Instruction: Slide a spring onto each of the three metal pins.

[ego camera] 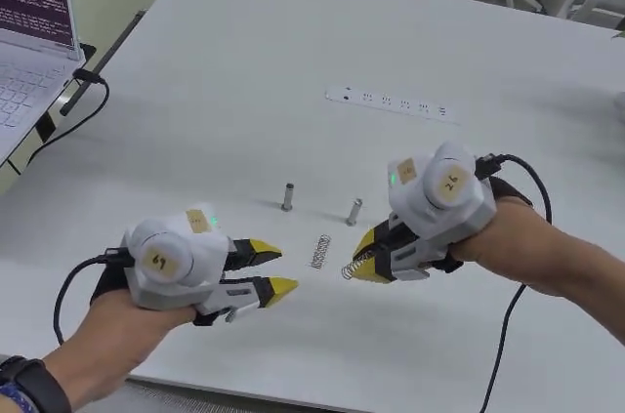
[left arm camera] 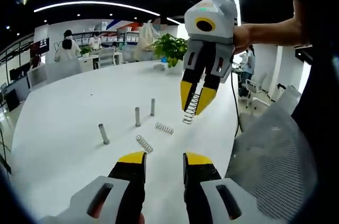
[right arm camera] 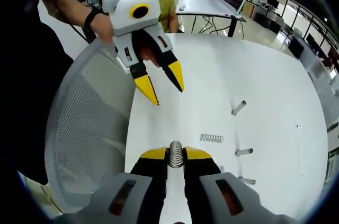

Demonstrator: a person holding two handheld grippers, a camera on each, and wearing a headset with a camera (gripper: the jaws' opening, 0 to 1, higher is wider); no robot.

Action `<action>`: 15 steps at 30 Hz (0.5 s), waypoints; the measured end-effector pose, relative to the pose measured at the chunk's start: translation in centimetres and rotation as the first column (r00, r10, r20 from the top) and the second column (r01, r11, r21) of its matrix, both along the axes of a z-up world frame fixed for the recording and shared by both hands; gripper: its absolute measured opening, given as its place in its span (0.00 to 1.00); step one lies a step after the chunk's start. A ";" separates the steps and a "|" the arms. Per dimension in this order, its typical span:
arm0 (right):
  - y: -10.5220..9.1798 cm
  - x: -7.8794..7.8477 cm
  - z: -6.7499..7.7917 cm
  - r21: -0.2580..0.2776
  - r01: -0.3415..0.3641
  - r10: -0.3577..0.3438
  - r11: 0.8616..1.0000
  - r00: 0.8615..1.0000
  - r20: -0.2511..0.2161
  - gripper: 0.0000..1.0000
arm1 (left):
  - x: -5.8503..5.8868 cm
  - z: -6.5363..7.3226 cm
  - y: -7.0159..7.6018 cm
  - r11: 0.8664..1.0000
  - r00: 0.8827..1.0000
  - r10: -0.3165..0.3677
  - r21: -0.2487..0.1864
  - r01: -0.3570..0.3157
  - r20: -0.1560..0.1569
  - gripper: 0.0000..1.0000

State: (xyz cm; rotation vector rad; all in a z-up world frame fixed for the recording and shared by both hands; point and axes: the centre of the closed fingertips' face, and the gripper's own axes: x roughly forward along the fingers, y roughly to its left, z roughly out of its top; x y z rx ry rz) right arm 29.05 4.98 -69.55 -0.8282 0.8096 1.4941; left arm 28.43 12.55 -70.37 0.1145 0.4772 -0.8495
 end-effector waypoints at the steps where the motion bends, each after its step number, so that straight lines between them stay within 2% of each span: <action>1: -0.1 0.2 -0.1 -0.004 0.008 -0.008 1.000 1.000 0.001 0.08 | 0.0 -0.1 0.3 1.000 1.000 0.006 0.002 -0.006 0.000 0.22; 8: -0.4 0.5 -0.4 -0.007 0.036 -0.036 0.999 0.999 -0.007 0.08 | -0.2 -0.3 2.5 0.998 0.998 0.061 0.007 -0.061 -0.011 0.26; 15: -0.4 1.1 -0.8 -0.021 0.056 -0.056 0.998 0.998 -0.007 0.08 | -0.5 -0.5 4.0 0.995 0.995 0.101 0.017 -0.101 -0.023 0.31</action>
